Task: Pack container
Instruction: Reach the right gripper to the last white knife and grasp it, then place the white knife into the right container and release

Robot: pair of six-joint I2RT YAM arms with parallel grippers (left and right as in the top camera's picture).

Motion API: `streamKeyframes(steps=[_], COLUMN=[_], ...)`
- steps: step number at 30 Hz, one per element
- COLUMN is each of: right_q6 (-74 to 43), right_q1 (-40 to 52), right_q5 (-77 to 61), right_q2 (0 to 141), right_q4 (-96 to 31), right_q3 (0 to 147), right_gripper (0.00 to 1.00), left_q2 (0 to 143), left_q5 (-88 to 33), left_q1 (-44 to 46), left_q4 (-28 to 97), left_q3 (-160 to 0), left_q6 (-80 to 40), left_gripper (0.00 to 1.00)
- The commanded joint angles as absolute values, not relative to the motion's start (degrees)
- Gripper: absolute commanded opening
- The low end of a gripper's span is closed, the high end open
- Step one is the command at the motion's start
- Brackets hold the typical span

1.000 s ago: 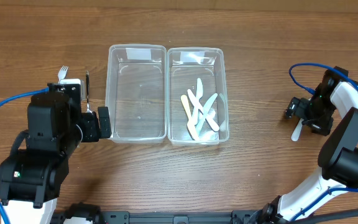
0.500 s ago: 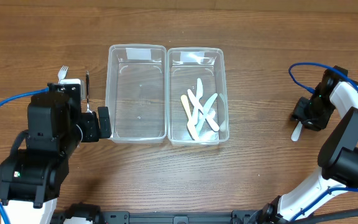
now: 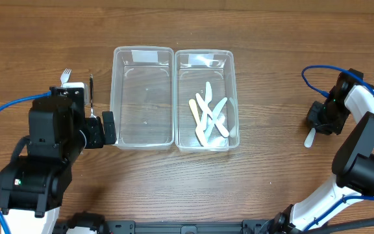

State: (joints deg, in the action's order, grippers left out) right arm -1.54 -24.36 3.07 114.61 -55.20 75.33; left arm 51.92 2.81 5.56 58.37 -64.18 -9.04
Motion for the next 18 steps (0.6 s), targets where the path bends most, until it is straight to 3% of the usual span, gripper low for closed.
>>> streamKeyframes(steps=[1,9,13,18], right_q6=[-1.69,-1.69,-1.69,-2.0], right_q1=[-24.45,-24.43,-24.43,-24.43], right_q5=[4.19,4.19,3.7,2.0], right_q2=[116.18,116.18,116.18,116.16], right_q4=[-54.7,-54.04,-53.58,-53.65], right_q3=[74.94,74.96,74.96,75.81], right_gripper=[0.21,0.15,0.04,0.04], left_q2=[51.75,51.75,51.75,51.75], left_q5=[3.16,3.16,3.16,3.16], left_q1=[5.26,5.26,5.26,5.26], left_q4=[58.28,58.28,58.28,58.26], left_q3=[-65.41,-65.41,-65.41,-65.41], left_q6=[-8.32,-8.32,-8.32,-8.32], left_gripper=[1.0,1.0,1.0,1.0])
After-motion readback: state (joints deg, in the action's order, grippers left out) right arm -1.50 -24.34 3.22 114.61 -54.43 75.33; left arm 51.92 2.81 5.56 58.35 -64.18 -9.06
